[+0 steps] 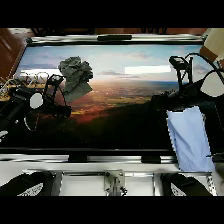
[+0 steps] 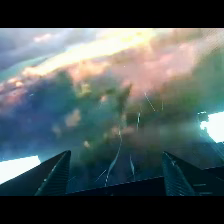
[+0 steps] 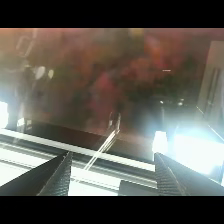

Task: Fold the shirts.

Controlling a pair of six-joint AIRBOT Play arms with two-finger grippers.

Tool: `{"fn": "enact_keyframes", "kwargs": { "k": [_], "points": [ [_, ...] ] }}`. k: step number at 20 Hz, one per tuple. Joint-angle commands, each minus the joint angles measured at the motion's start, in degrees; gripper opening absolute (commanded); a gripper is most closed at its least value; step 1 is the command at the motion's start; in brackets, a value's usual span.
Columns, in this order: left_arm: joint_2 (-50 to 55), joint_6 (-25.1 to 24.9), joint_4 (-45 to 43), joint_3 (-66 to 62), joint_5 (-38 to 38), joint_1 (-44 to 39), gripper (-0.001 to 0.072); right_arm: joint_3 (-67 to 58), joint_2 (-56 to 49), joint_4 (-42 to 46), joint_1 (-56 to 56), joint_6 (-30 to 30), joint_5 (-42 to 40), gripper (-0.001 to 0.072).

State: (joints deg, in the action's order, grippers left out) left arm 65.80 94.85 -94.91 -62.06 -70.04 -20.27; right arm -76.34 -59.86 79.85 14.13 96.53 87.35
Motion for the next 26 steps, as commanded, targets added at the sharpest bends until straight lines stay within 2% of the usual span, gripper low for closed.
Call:
{"fn": "enact_keyframes", "kwargs": {
  "k": [1, 15, 18, 21, 26],
  "points": [
    [-0.02, -0.02, -0.02, 0.02, 0.02, -0.04, 0.0674, 0.02, 0.02, 0.0, -0.02, 0.0, 0.02, 0.0628],
    [-0.02, -0.02, 0.0, 0.02, 0.02, -0.04, 0.0674, 0.02, 0.02, 0.04, -0.02, -0.02, -0.39, 0.0628],
    [-0.02, 0.0, 0.2, 0.02, 0.04, -0.11, 0.0674, 0.02, 0.02, 0.33, -0.02, -1.29, -7.43, 0.0628],
    [-0.02, 0.0, 4.61, 0.02, 0.57, -0.11, 0.0674, 0.02, 0.02, 0.11, -0.02, -1.27, -11.32, 0.0628],
    [0.33, 0.0, 7.13, 0.02, 6.95, -0.11, 0.0674, 0.02, 0.02, 0.24, -0.02, -1.29, -19.41, 0.0628]
  ]
}}
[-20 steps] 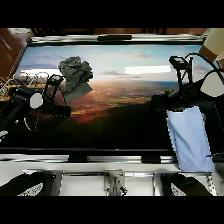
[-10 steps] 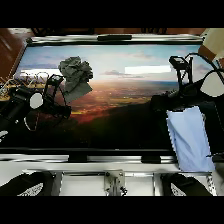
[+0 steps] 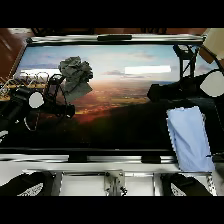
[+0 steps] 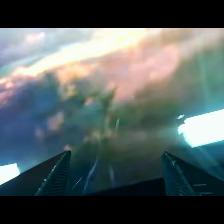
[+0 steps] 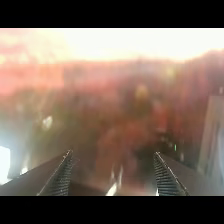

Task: Fold the shirts.

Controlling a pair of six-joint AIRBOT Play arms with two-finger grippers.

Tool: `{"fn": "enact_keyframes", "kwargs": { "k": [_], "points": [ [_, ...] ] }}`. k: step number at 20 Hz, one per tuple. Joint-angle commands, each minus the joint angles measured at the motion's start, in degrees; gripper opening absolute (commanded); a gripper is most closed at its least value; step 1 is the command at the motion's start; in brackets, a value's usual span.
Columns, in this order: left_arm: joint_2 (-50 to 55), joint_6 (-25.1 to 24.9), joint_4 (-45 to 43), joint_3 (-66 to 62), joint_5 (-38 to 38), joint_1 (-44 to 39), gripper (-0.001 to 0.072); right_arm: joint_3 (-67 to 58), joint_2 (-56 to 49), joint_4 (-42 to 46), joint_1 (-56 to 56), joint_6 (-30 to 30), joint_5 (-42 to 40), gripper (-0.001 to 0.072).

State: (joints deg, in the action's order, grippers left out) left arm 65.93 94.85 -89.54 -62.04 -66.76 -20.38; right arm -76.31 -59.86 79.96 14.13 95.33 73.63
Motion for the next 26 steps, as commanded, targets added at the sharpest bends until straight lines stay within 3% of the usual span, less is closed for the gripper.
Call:
{"fn": "enact_keyframes", "kwargs": {
  "k": [1, 4, 6, 9, 14, 17, 20, 26],
  "points": [
    [0.31, 0.02, 1.77, 0.0, 3.85, 0.0, 0.0674, 0.02, 0.02, 0.13, -0.02, -0.15, -7.56, 0.0628],
    [1.11, 2.56, 5.64, 0.0, 3.8, 0.0, 0.0674, 0.02, 0.02, 0.11, -0.02, -3.76, -10.64, 0.0628],
    [2.34, 2.56, 5.55, -0.24, 9.07, 0.17, 0.0674, 0.0, -0.28, 0.15, -0.02, -7.02, -11.34, 0.0628],
    [8.52, 6.05, -2.34, -7.43, 14.64, 2.8, 0.0666, 0.02, -2.6, 0.24, -0.02, -7.52, -9.57, 0.0628],
    [30.67, 6.4, -6.47, -34.18, 7.1, 12.85, 0.0676, 0.02, -8.74, -0.17, 0.0, -7.5, -1.99, 0.0628],
    [42.47, 5.75, -1.88, -45.75, 1.53, 17.05, 0.0677, 0.02, -11.5, -0.17, -0.02, -7.5, 1.16, 0.0628],
    [49.2, 2.69, 7.17, -48.76, 2.45, 18.58, 0.0677, 0.02, -13.18, -0.17, -0.02, -7.5, 0.74, 0.0628],
    [53.31, 2.71, 8.59, -48.76, 5.46, 17.7, 0.0667, 0.02, -13.86, -0.46, -0.02, -7.43, -0.26, 0.0628]
  ]
}}
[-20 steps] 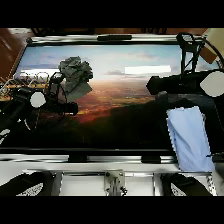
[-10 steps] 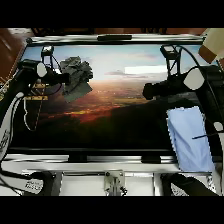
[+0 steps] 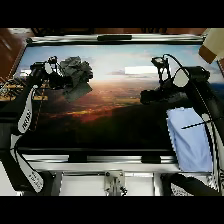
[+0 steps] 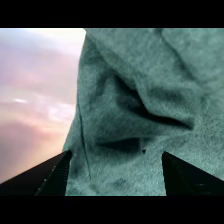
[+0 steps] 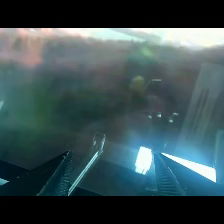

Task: Fold the shirts.

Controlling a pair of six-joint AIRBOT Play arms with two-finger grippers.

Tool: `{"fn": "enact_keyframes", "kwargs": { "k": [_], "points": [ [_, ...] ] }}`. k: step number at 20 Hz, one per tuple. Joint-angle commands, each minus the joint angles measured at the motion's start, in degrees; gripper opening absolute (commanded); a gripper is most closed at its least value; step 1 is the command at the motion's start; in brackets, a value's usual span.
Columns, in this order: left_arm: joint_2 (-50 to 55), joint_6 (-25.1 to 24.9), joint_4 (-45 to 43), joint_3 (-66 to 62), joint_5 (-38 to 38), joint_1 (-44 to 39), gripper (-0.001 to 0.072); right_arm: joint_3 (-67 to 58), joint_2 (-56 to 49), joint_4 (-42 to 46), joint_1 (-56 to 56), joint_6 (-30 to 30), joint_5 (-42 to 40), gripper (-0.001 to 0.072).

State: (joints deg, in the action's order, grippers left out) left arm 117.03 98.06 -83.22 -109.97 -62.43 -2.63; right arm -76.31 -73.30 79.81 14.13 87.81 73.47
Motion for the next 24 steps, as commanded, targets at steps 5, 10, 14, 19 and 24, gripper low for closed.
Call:
{"fn": "enact_keyframes", "kwargs": {
  "k": [5, 10, 14, 19, 24],
  "points": [
    [2.43, -0.26, 2.56, -1.01, 0.85, -0.13, 0.0227, 0.02, -0.42, -0.52, -0.02, 0.66, 0.39, 0.0627],
    [-4.94, -5.29, 10.05, -3.1, -1.11, -1.2, 0.0026, -0.24, -0.39, -3.8, -0.02, 0.7, -6.58, 0.0627],
    [-24.61, -10.86, 10.03, -3.41, -2.05, -6.1, 0.0025, -6.78, 3.13, -3.91, -0.02, 0.76, -0.24, 0.0624],
    [-43.1, -8.41, 9.92, -3.28, -7.02, -20.33, 0.0025, -13.4, 20.11, 7.52, -0.02, 0.76, 1.68, 0.0624],
    [-42.82, -1.22, 5.81, 3.08, -5.05, -41.64, 0.0026, -13.42, 35.3, 8.24, -0.02, 6.12, 6.54, 0.0624]
  ]
}}
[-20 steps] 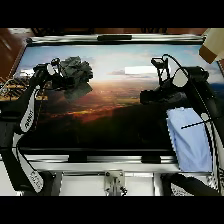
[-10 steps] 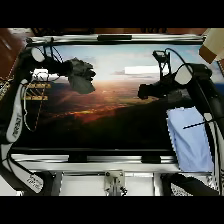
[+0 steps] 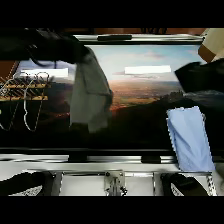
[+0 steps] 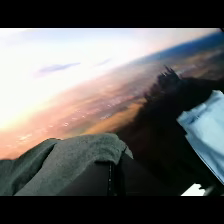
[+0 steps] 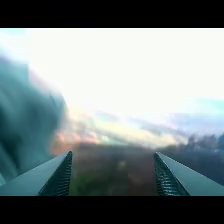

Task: Fold the shirts.

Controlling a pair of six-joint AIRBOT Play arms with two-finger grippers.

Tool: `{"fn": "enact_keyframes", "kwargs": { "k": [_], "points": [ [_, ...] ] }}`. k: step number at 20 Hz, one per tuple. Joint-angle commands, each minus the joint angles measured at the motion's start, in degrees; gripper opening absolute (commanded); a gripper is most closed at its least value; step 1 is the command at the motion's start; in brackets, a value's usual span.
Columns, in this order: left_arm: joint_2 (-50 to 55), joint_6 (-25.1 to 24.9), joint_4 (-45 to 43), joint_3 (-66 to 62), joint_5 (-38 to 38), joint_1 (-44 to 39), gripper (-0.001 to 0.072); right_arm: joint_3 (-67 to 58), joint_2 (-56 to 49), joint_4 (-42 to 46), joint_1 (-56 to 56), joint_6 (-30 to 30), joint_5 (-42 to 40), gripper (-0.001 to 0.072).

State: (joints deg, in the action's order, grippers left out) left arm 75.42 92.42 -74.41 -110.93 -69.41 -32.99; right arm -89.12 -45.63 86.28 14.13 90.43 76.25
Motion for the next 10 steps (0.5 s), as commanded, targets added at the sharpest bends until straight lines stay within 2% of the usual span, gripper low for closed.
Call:
{"fn": "enact_keyframes", "kwargs": {
  "k": [1, 4, 5, 6, 7, 8, 10],
  "points": [
    [-0.28, 6.23, -4.26, 7.63, 4.5, -14.97, 0.0026, -0.61, 9.05, 1.75, -0.02, 5.62, 7.32, 0.0624],
    [5.25, 9.7, -4.52, 18.75, 12.26, -22.18, 0.0034, -0.24, 10.01, 1.75, -0.02, 8.98, 18.78, 0.0624],
    [7.54, 11.17, -3.72, 20.26, 12.79, -22.82, 0.0186, 0.81, 10.01, 1.75, -0.02, 8.98, 20.33, 0.0624],
    [9.73, 12.55, -2.97, 20.37, 11.69, -22.75, 0.0575, 2.19, 10.01, 1.77, -0.02, 9.01, 20.63, 0.0624],
    [10.54, 13.62, -2.99, 20.22, 9.73, -21.86, 0.072, 3.96, 9.94, 1.77, -0.02, 9.03, 20.39, 0.0624],
    [10.27, 13.33, -3.17, 19.93, 6.36, -19.98, 0.072, 6.1, 9.73, 1.77, -0.02, 9.44, 19.87, 0.0624],
    [7.74, 9.11, -4.66, 19.61, -2.1, -14.27, 0.072, 11.5, 9.6, 1.62, -0.02, 10.54, 17.9, 0.0624]
  ]
}}
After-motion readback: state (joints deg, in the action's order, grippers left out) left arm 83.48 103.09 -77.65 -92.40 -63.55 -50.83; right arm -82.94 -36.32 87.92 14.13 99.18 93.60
